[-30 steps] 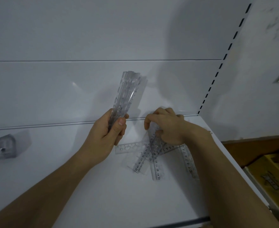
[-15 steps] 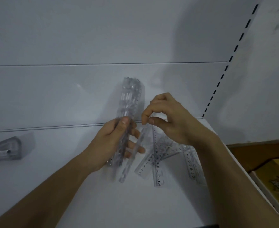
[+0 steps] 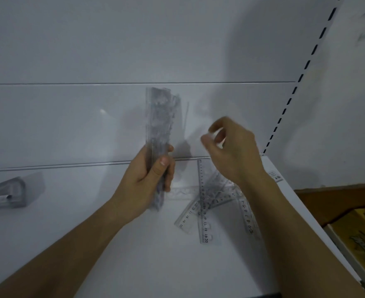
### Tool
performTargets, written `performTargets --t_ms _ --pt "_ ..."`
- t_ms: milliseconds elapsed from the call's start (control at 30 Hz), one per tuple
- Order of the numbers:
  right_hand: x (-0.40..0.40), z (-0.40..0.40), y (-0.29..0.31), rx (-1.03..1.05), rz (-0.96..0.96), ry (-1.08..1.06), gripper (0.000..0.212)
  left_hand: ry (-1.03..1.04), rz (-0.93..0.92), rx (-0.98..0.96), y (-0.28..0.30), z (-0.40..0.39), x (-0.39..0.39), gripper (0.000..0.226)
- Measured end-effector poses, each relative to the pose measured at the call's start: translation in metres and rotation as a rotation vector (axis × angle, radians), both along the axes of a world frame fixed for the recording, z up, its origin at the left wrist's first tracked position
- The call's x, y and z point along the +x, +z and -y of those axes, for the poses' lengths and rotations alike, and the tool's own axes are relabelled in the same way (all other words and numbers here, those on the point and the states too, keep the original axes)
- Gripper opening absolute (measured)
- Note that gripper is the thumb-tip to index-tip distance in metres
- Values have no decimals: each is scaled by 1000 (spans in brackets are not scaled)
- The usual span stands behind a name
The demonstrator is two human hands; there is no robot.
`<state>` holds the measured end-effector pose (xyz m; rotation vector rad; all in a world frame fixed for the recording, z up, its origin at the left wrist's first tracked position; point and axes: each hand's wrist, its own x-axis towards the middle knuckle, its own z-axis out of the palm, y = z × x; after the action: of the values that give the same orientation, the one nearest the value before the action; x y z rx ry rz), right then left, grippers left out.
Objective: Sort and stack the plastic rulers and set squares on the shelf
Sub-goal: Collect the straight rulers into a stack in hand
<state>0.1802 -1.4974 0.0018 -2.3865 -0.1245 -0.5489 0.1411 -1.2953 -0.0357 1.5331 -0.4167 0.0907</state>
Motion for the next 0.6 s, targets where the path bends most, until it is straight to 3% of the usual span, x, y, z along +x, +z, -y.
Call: performTargets --t_ms 100,167,500,600 --pt "0 -2 -13 -219 -389 88 57 26 141 107 -5 -5 3 24" --pt "0 -7 -19 -290 -462 79 67 20 141 147 -7 -4 5 26" --pt "-3 -10 -15 -203 -412 3 53 15 123 202 -11 -4 7 30" --pt "-2 -10 -12 -232 -331 -35 38 27 107 185 -8 -4 6 30"
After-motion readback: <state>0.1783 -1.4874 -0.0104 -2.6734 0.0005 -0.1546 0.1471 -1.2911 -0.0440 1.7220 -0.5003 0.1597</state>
